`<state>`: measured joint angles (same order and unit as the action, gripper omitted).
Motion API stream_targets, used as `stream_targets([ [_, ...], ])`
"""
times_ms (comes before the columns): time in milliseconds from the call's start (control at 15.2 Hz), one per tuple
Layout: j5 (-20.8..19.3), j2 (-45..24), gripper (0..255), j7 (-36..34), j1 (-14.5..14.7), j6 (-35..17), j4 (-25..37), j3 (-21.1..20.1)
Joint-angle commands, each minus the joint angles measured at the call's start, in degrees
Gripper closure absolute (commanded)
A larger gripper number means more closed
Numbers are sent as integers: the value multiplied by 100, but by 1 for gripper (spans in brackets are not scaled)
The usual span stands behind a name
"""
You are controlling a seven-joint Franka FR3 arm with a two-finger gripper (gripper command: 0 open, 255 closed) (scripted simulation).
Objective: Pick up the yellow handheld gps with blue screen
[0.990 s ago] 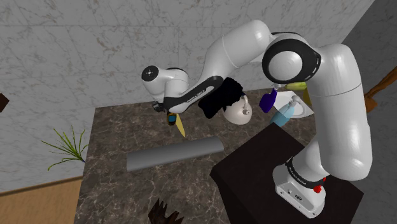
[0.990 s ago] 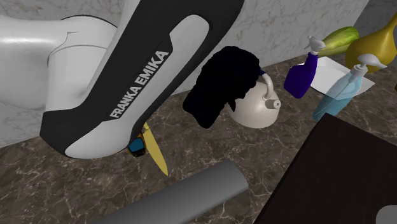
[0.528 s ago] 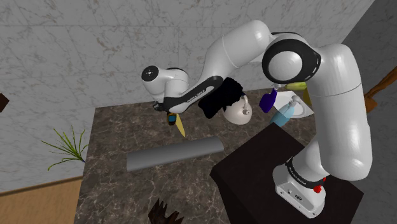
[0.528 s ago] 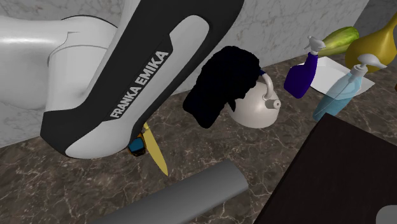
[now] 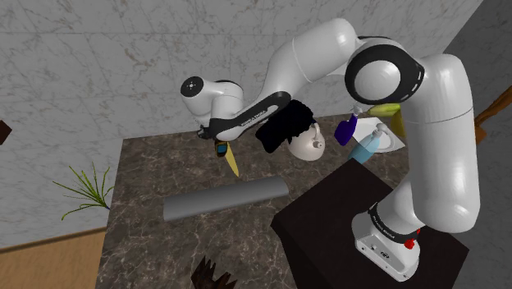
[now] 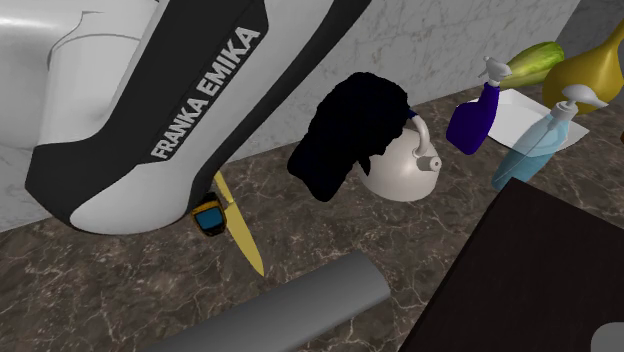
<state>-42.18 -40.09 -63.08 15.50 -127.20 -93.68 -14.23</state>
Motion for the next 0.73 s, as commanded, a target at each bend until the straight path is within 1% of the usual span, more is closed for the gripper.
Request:
stream_targets([
  [0, 46, 120, 255, 47, -20, 65, -45, -33],
  [528, 252, 505, 255, 291, -88, 394, -47, -154],
  [660, 256, 512, 255, 296, -89, 401, -47, -156],
])
